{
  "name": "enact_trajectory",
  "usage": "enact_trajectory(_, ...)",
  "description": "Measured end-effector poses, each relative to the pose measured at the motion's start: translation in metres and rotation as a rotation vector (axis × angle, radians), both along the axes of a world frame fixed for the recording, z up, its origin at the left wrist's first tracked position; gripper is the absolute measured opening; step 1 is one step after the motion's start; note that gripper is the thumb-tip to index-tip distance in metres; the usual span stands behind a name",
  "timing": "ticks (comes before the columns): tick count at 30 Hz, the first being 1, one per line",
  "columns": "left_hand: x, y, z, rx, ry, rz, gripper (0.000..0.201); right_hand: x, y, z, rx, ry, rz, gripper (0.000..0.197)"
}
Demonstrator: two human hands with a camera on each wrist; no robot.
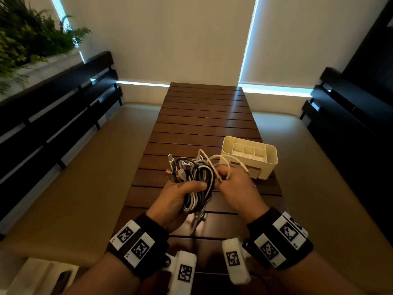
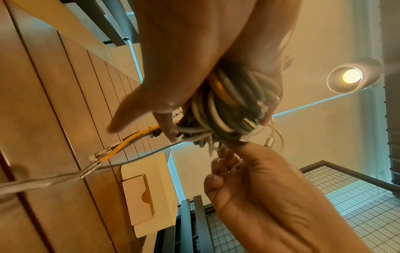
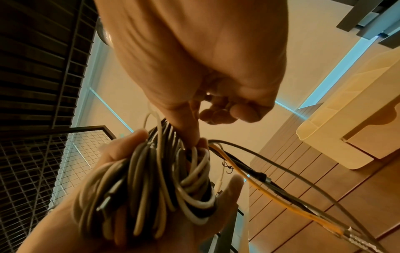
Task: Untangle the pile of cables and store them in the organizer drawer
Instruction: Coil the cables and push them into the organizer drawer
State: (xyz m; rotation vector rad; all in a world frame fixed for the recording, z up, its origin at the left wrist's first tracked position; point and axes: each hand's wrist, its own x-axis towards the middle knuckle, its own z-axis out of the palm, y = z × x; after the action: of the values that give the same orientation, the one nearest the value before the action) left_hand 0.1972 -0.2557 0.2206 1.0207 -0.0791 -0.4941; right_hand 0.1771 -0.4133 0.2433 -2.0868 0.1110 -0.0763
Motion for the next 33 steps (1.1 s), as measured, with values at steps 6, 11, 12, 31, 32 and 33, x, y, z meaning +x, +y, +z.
enact_trajectory(6, -0.003, 0.01, 0.001, 0.017, 0.068, 0.006, 0.052, -0.002, 0.009, 0.008, 0.007, 0.0, 0.042, 0.017)
enact_trajectory(11, -0.002, 0.021, 0.004, 0.011, 0.032, 0.012, 0.064, -0.009, 0.002, 0.031, -0.037, 0.065, 0.234, 0.006)
enact_trajectory(12, -0.001, 0.024, 0.005, 0.019, 0.024, 0.008, 0.065, -0.011, -0.001, 0.036, -0.056, 0.098, 0.249, 0.008)
enact_trajectory(31, -0.012, 0.03, 0.024, 0.012, -0.067, -0.163, 0.04, 0.003, -0.015, 0.045, 0.346, -0.132, 0.436, 0.086)
enact_trajectory(32, -0.012, 0.03, 0.025, 0.01, -0.074, -0.17, 0.041, 0.003, -0.017, 0.041, 0.264, -0.044, 0.46, 0.084)
enact_trajectory(33, -0.012, 0.03, 0.026, 0.012, -0.083, -0.18, 0.042, 0.002, -0.017, 0.037, 0.194, 0.039, 0.489, 0.085)
